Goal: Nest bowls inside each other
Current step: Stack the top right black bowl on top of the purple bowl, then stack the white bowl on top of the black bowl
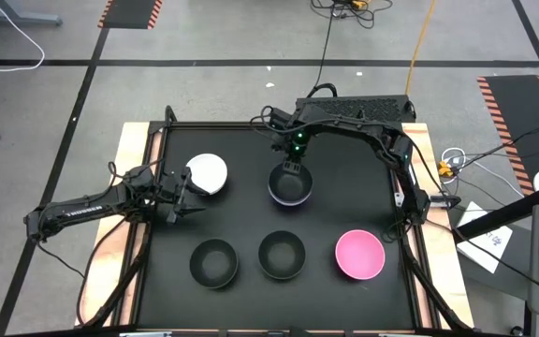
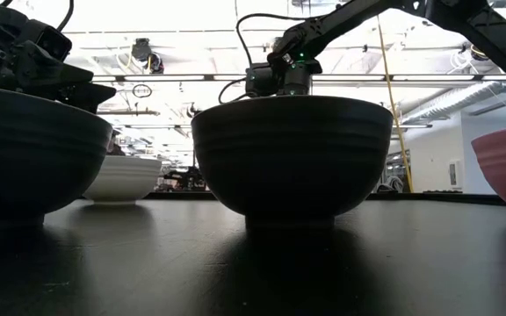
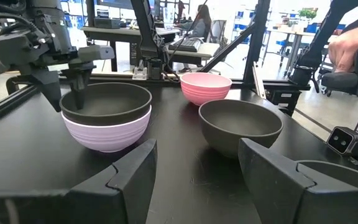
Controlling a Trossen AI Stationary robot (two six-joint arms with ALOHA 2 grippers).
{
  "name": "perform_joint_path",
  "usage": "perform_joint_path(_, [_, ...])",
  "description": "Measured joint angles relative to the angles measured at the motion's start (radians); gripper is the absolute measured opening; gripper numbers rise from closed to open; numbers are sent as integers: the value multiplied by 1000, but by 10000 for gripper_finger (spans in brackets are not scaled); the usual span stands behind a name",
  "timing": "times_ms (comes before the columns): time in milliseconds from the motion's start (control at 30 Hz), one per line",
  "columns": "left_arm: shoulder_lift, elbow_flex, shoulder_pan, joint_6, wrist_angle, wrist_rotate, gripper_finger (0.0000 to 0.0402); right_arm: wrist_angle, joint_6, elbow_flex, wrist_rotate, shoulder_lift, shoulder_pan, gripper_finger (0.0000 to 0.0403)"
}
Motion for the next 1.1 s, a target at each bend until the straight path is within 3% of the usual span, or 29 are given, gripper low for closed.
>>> perform_joint_path(300, [0,0,0,-1,0,0,230,5,4,1,1,-1,-2,210])
perform_joint_path(600, [0,0,0,-16,4,0,230,-22,1,31,55,-55,-38,212])
perform_joint_path(900, [0,0,0,-26,13,0,230,17,0,36,51,-245,-27,212])
perform_joint_path(1100, [0,0,0,-28,27,0,230,106,-58,4,-54,-414,13,212])
